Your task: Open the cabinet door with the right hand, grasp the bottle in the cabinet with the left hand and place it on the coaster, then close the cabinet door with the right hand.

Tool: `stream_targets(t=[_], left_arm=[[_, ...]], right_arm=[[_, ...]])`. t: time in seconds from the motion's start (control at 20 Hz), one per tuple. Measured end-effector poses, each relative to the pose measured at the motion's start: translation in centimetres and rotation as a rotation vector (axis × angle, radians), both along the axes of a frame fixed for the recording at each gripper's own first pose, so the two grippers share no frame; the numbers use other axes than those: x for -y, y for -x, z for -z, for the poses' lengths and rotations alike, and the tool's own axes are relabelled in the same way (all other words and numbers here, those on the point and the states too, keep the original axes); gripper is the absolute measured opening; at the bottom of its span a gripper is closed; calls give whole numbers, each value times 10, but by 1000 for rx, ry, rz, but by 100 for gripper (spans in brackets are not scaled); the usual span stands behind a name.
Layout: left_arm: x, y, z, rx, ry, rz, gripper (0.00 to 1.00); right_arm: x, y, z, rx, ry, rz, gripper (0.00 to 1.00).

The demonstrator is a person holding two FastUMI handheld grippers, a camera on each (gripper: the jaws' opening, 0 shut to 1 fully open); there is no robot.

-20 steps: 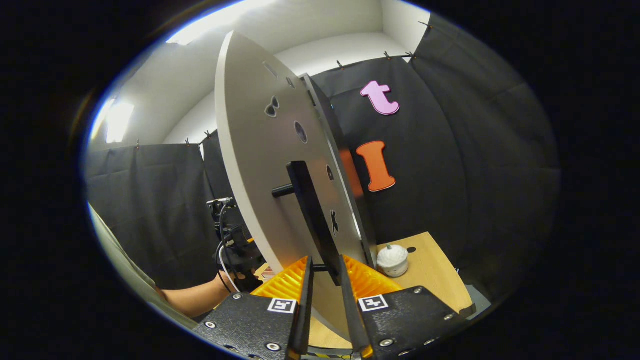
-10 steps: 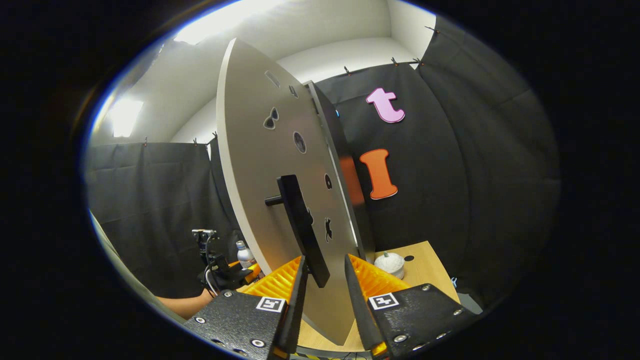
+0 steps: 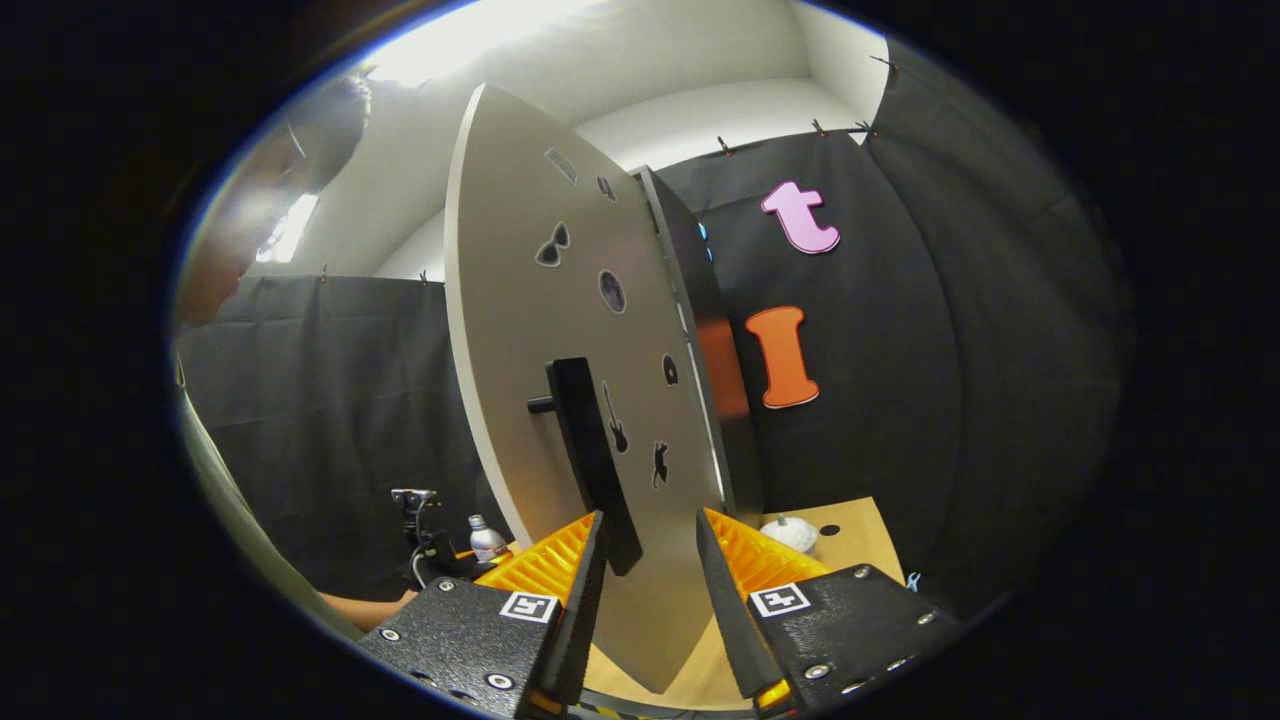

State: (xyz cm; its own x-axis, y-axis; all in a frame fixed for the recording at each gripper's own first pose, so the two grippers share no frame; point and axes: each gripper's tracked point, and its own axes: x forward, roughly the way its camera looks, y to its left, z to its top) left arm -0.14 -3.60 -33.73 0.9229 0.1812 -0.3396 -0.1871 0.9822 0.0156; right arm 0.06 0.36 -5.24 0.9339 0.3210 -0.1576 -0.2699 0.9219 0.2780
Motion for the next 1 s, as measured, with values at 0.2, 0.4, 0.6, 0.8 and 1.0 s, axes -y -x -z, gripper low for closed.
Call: stream_targets(t=[0.2,0.4,0.6,0.8,1.0], left_arm=[[-15,15,34,-22,5,-35,82],[-38,32,66,-43,11,-101,84],[-59,49,92,-57,30,-156,82],[-64,61,112,-67,40,-174,82],[-60,63,127,-70,29,-182,82]], right_arm=[[20,-3,8,-9,24,67,56],[36,-18,17,-6,48,135,56],[44,-32,28,-17,58,171,67],[38,-35,36,-42,71,159,59],[35,-35,30,-35,74,156,64]])
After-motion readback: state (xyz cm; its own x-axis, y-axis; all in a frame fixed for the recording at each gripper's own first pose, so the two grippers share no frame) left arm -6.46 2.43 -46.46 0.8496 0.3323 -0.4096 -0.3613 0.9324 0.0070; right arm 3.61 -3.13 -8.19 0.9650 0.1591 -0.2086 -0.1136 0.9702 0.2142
